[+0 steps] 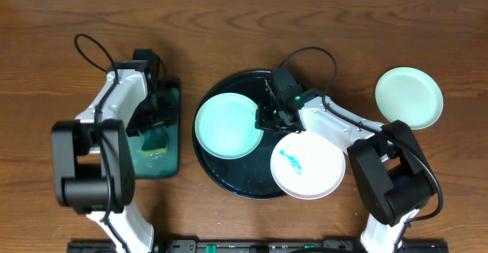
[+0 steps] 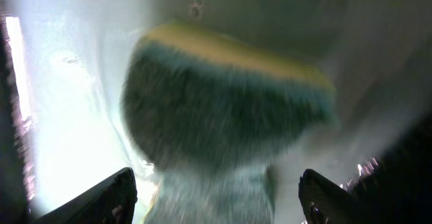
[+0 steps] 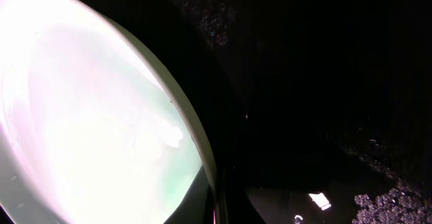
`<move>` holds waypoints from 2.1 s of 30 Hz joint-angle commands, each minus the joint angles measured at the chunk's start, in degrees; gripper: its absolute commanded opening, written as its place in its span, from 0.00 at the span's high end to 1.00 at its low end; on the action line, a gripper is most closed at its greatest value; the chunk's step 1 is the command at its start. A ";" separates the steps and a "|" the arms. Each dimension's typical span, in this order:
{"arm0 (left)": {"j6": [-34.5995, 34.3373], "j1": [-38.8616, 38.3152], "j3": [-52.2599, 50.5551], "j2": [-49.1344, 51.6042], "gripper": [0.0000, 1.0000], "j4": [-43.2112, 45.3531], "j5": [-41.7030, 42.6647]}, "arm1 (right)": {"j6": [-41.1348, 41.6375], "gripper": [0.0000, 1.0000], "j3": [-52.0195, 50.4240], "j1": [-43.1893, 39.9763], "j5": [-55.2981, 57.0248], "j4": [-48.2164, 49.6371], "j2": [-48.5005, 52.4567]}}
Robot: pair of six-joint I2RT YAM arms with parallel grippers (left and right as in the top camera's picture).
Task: Clean dirty plates on tray and stack at the side
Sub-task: 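Return the sponge to the basin with the left gripper and release it, then lift the scrubbed green plate by its rim with the right gripper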
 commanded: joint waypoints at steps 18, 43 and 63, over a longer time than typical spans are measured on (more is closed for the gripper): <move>-3.34 -3.10 -0.09 -31.69 0.21 -7.19 5.60 | 0.31 0.98 3.78 -3.89 -21.03 -8.46 -3.93; -3.32 -4.17 -0.11 -31.58 0.20 -7.72 7.06 | -26.84 0.99 3.80 -10.86 13.60 -13.57 -21.14; -3.32 -4.17 -0.09 -31.58 0.20 -7.52 7.08 | -48.87 0.99 3.87 7.93 67.73 -12.87 -25.49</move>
